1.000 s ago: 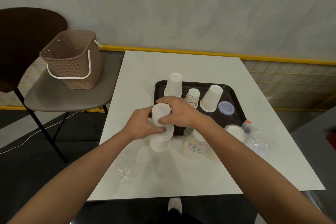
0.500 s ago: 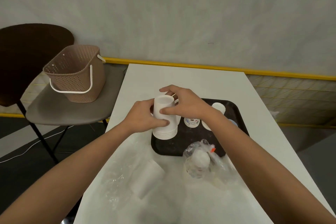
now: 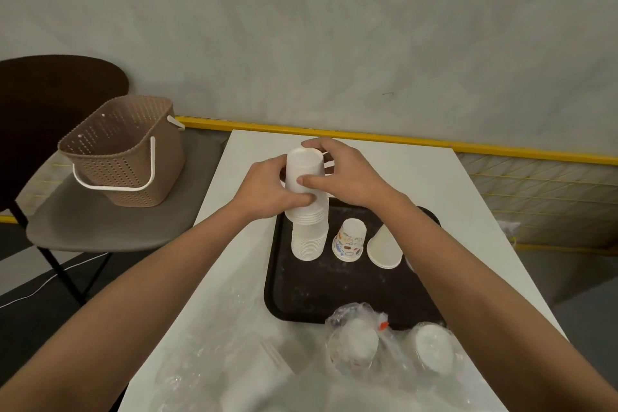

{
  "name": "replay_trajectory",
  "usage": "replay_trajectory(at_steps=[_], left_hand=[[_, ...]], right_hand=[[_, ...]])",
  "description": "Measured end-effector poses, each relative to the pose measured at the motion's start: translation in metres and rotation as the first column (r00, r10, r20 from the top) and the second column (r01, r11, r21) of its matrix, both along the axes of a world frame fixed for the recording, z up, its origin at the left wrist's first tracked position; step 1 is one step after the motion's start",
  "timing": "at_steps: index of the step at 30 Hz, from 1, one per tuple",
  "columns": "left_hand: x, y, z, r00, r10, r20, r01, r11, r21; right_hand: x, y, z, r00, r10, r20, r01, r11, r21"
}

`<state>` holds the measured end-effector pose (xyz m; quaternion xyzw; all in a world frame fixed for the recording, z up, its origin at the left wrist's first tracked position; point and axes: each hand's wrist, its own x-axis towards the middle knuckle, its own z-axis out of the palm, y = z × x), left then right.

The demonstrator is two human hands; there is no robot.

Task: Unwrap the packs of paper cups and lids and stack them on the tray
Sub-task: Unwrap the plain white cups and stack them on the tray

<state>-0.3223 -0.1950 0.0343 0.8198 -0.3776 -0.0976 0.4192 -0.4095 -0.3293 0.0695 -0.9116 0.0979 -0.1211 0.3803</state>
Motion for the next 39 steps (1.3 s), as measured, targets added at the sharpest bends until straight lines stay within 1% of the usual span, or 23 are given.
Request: replay_trajectory(at_steps=[7, 14, 18, 21, 28, 33, 39], left_hand=[[0.020, -0.027, -0.008, 1.000, 0.020, 0.008, -0.020, 1.000, 0.002], [0.027, -0.039, -0.024, 0.998, 0.029, -0.047, -0.029, 1.000, 0.004], [0.023, -0.038, -0.032, 0.999, 0.003, -0.035, -0.001, 0.999, 0.044], [0.019, -0.035, -0.041, 0.999, -0.028, -0.038, 0.030, 0.996, 0.080], [0.014, -0.032, -0.064, 0.996, -0.072, -0.045, 0.080, 0.977, 0.197], [0.014, -0.034, -0.069, 0.997, -0.050, -0.065, 0.062, 0.980, 0.191], [0.013, -0.033, -0.069, 0.995, -0.057, -0.078, 0.071, 0.977, 0.199]], right_hand=[[0.018, -0.023, -0.012, 0.999, -0.048, 0.017, 0.047, 0.999, 0.020], [0.027, -0.034, -0.026, 0.998, -0.064, -0.017, 0.065, 0.996, 0.067], [0.024, -0.035, -0.032, 0.997, -0.069, -0.029, 0.071, 0.994, 0.079], [0.020, -0.034, -0.041, 0.996, -0.051, -0.066, 0.057, 0.995, 0.085], [0.012, -0.029, -0.064, 0.982, -0.013, -0.188, 0.020, 0.999, 0.033], [0.010, -0.027, -0.068, 0.979, -0.033, -0.203, 0.042, 0.998, 0.037], [0.011, -0.025, -0.068, 0.975, -0.045, -0.219, 0.046, 0.999, -0.001]])
